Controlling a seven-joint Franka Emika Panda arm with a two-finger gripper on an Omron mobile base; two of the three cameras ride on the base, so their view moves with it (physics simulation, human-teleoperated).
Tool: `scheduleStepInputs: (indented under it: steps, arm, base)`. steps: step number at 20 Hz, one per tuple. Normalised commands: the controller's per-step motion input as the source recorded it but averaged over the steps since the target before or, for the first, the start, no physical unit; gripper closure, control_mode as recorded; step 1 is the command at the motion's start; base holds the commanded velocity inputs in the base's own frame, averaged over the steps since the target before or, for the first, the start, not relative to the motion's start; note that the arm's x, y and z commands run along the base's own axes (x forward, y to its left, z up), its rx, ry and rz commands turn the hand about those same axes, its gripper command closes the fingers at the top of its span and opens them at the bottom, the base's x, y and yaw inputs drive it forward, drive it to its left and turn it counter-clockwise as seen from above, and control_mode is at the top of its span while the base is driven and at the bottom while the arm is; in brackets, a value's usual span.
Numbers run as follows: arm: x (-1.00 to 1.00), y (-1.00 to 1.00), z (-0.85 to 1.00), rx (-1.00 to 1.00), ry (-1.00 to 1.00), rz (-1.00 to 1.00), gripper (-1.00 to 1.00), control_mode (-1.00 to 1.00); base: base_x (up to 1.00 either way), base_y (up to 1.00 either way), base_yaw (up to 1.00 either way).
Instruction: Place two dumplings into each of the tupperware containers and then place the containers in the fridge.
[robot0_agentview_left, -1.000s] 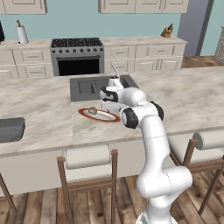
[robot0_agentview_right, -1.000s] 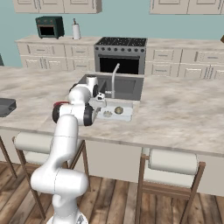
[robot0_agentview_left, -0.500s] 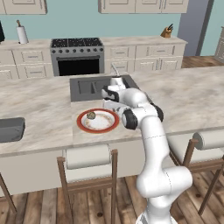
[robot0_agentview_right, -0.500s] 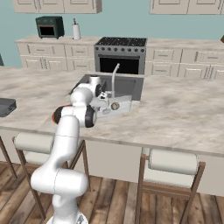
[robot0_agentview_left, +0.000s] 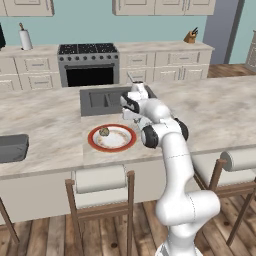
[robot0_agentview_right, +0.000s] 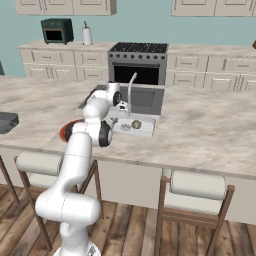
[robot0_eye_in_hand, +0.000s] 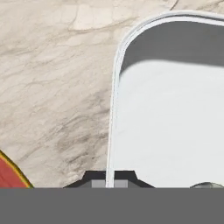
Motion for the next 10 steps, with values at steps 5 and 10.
scheduleStepInputs:
  steps: [5, 10]
  arm:
    - [-0.73, -0.05, 0.99, -0.05, 0.00, 0.06, 1.00, -1.00]
    - [-1.00, -0.01, 0.66, -0.18, 0.00, 0.16, 1.00, -1.00]
  base:
    - [0.00, 0.00, 0.00]
    - [0.00, 0.00, 0.00]
